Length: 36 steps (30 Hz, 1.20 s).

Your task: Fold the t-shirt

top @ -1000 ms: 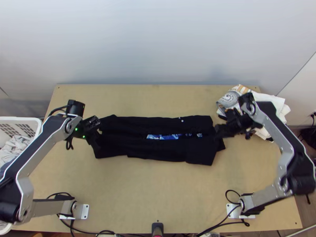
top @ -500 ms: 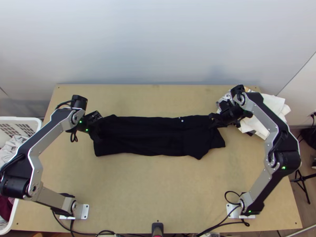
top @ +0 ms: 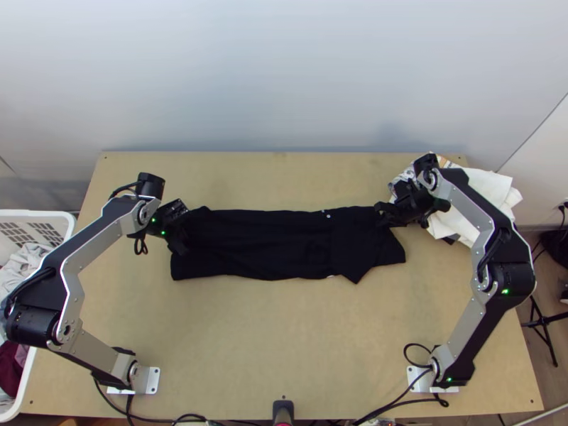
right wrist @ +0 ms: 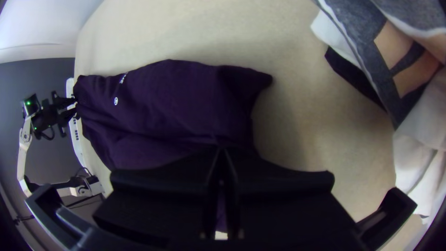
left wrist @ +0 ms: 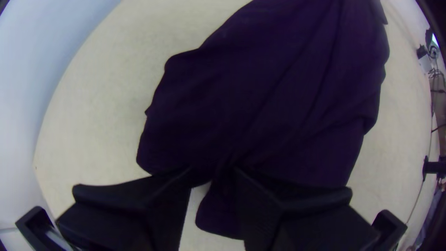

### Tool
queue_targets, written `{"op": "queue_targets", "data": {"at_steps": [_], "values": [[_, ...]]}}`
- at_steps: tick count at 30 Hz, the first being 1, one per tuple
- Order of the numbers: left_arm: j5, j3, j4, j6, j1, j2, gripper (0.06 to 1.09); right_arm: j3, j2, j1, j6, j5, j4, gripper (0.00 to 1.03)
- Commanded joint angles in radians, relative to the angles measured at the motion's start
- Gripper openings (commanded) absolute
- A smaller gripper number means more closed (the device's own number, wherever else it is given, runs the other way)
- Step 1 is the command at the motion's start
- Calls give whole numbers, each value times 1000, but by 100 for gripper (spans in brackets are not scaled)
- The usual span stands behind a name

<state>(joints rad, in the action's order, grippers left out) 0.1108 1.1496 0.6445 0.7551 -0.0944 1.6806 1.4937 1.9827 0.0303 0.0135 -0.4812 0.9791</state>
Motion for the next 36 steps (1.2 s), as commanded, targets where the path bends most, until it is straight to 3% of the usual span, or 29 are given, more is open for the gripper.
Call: {"op": "queue_targets", "data": {"at_steps": [1, 5, 10, 15, 17, 19, 25, 27, 31, 33, 36], "values": [[-46, 2, -32, -45, -2, -9, 69, -18, -16, -3, -1, 4, -19, 3], [-69, 35, -36, -73, 12, -47, 80, -29, -39, 0, 0, 4, -19, 3], [-102, 50, -72, -73, 78, -50, 82, -43, -78, 2, 3, 4, -13, 4], [-102, 45, -72, -62, 131, -68, 98, -52, -122, 3, 8, 3, 13, 17], [-102, 42, -78, -65, 144, -73, 99, -50, -140, 3, 6, 3, 18, 23], [-102, 48, -78, -83, 159, -81, 100, -41, -160, 6, 0, 0, 30, 32], [-100, 38, -37, -155, 156, -142, 103, 2, -203, 57, 9, 0, 164, 83], [-99, 32, -28, -186, 154, -156, 103, -3, -228, 68, 14, 0, 181, 90], [-89, 19, 7, -267, 156, -180, 103, -13, -288, 45, -4, 0, 181, 91], [-76, 10, 46, -301, 151, -196, 102, -15, -318, 51, -7, 0, 181, 81], [-5, -21, 87, -333, 144, -237, 102, -18, -328, 100, 6, 0, 170, 57]]}}
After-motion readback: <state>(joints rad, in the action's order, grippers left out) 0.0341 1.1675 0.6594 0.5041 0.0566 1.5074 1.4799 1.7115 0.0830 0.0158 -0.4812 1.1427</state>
